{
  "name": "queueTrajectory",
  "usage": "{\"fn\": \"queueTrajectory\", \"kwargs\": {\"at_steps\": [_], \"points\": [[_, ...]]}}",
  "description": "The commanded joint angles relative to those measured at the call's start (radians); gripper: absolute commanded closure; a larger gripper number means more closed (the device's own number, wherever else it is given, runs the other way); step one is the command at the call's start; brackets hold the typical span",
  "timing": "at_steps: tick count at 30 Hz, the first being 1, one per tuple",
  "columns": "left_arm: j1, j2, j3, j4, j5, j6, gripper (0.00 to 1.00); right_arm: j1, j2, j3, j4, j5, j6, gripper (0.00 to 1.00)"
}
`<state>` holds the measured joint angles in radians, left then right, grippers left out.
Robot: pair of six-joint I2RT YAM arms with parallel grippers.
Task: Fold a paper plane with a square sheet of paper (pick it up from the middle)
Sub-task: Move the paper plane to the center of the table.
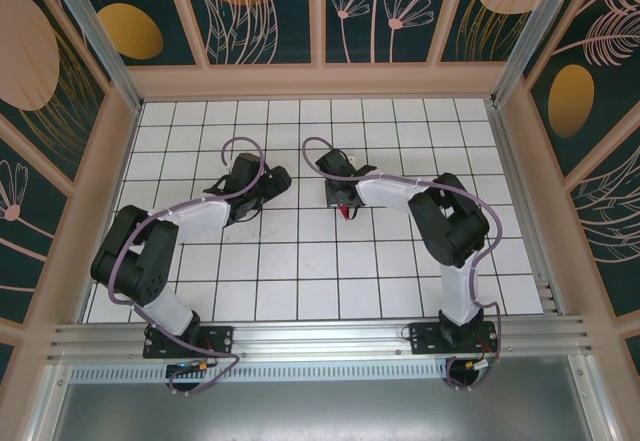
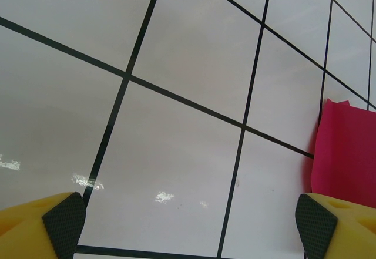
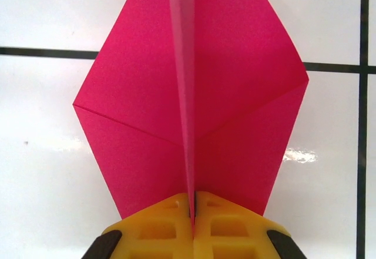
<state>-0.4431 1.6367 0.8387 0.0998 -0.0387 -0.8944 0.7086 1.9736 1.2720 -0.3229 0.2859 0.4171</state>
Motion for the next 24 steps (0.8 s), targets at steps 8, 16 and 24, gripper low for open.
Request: {"fn": "queueTrajectory", "kwargs": {"at_steps": [8,16,24], "points": [[0.006,0.0,0.0,-0.017,-0.025,0.018,0.05,0.002,0.045,0.046,-0.042,-0.063,-0.04,0.85],[0.006,0.012,-0.012,-0.004,-0.008,0.006,0.05,0.006,0.075,0.049,-0.038,-0.061,-0.011,0.88],[0.006,0.007,-0.015,-0.008,-0.014,0.006,0.05,0.01,0.118,0.039,-0.039,-0.051,0.007,0.88]]}}
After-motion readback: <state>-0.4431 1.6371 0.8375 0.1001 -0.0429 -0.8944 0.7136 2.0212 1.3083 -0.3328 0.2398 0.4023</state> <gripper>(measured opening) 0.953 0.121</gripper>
